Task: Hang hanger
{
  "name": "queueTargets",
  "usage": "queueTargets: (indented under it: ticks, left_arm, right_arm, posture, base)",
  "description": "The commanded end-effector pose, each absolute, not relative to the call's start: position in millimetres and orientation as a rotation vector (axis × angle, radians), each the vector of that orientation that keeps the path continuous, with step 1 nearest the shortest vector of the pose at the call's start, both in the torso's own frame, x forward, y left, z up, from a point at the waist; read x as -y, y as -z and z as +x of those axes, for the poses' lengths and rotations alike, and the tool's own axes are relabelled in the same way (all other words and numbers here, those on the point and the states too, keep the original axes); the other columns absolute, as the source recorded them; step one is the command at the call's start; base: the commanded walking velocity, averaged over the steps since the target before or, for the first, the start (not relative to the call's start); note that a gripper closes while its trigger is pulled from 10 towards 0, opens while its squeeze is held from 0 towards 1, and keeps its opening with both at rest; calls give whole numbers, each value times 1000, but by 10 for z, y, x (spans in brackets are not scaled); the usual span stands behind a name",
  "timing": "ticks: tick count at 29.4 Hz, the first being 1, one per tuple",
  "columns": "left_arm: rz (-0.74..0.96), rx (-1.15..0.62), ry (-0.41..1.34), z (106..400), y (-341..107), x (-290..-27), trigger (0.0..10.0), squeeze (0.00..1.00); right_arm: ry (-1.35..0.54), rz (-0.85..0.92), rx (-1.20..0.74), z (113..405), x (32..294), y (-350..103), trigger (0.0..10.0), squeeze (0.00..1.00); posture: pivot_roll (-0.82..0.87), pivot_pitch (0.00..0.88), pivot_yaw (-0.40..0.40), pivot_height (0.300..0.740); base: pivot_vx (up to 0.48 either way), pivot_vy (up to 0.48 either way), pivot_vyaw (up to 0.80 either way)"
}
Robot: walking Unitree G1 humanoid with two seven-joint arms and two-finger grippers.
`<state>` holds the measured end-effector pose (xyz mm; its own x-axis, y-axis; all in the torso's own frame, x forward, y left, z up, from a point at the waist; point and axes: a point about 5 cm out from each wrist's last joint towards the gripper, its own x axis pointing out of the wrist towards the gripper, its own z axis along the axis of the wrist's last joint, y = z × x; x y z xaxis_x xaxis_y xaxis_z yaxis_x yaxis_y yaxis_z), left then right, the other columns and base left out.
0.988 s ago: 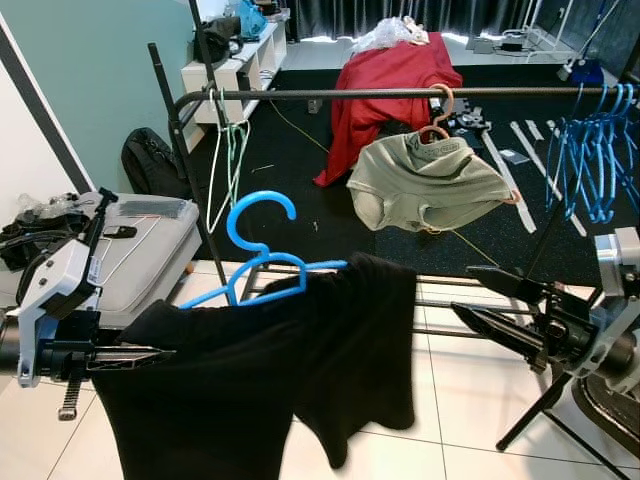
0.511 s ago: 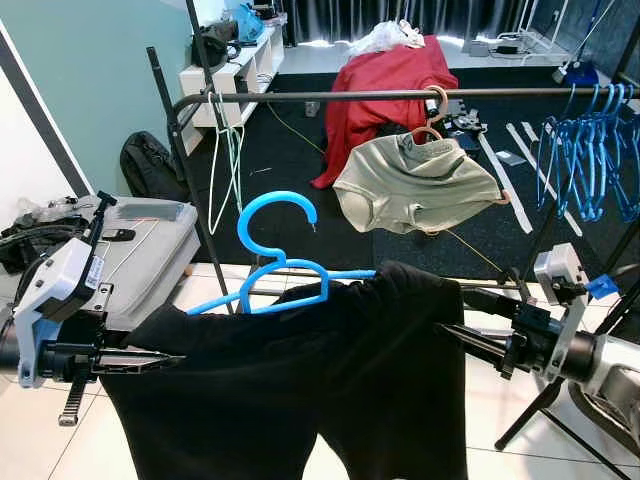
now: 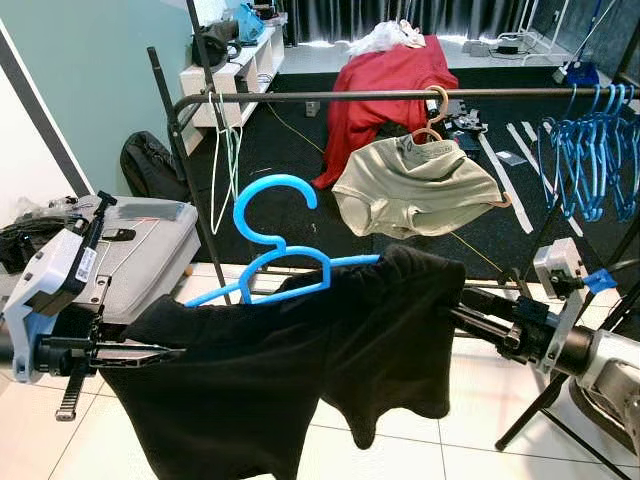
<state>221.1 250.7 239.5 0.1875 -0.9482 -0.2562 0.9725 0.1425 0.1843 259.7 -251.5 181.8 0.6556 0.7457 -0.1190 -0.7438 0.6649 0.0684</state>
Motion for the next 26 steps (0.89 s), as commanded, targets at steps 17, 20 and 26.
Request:
queueTargets:
  ticks: [17, 20, 26]
  left_arm:
    - [398, -27, 1109, 2505, -2430, -2703, 10000, 0]
    - [393, -43, 1003, 2573, -2390, -2826, 10000, 0]
    - [340, -65, 821, 2597, -2287, -3143, 10000, 0]
  right_arm:
    - [-551, 8, -24, 2871, 2705, -1900, 0, 0]
    - [-409, 2, -15, 2947, 2856, -1915, 0, 0]
    - [-120, 5, 12, 3002, 3236, -1964, 0, 0]
  posture:
    - [-130, 0, 66, 731]
    - [-130, 0, 68, 731]
    - [-129, 0, 72, 731]
  base:
    - [0, 0, 0]
    - [0, 0, 0]
    - [0, 0, 0]
